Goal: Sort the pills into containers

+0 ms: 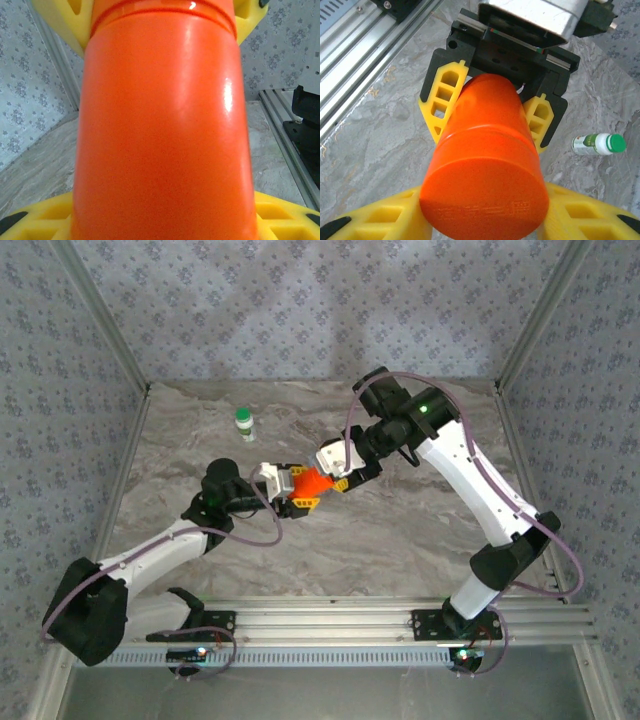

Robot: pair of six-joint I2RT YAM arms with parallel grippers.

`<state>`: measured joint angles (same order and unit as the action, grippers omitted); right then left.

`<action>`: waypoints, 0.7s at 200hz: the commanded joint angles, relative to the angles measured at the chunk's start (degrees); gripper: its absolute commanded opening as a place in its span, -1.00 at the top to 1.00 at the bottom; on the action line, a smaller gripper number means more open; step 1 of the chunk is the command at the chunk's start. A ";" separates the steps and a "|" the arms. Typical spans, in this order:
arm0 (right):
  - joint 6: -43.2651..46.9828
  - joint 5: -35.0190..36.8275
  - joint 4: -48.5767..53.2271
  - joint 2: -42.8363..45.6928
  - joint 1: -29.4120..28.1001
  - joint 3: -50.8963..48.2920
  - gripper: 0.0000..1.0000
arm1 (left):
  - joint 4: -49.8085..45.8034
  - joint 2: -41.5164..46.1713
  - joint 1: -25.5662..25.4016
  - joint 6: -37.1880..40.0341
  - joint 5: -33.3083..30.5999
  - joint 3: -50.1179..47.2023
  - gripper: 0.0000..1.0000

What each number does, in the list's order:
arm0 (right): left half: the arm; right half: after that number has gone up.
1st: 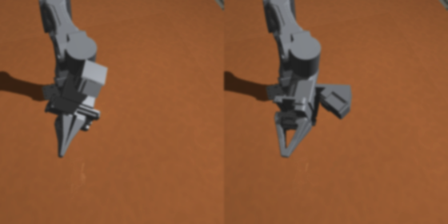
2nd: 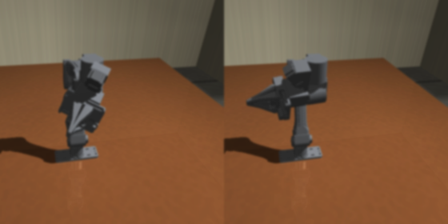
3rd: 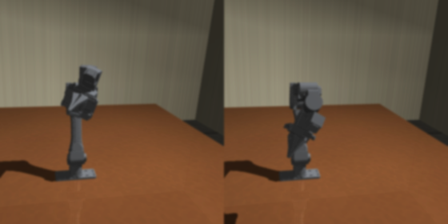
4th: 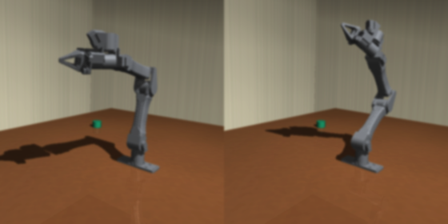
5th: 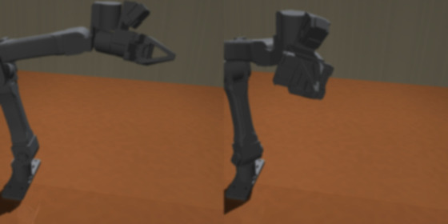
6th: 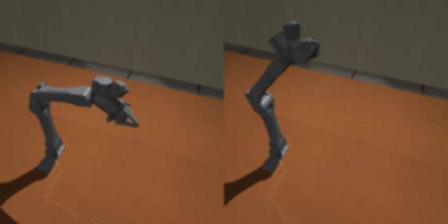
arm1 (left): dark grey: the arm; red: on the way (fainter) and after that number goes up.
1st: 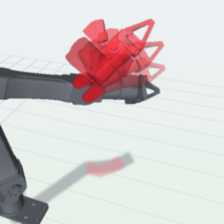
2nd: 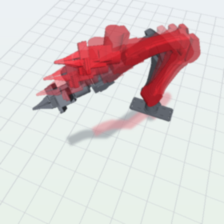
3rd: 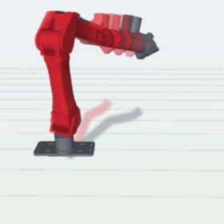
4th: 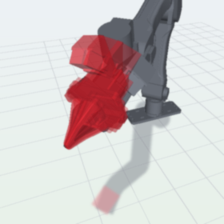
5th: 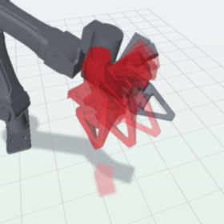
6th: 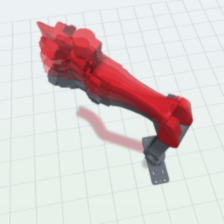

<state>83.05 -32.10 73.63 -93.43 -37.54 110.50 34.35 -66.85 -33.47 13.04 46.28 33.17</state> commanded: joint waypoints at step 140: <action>-66.31 -3.53 -10.90 4.83 -4.01 -15.77 0.14 | -2.74 -1.85 -6.20 10.85 -10.19 2.83 1.00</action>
<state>33.89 -29.41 66.52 -88.38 -39.46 97.67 26.33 -68.90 -37.78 22.06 37.63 33.17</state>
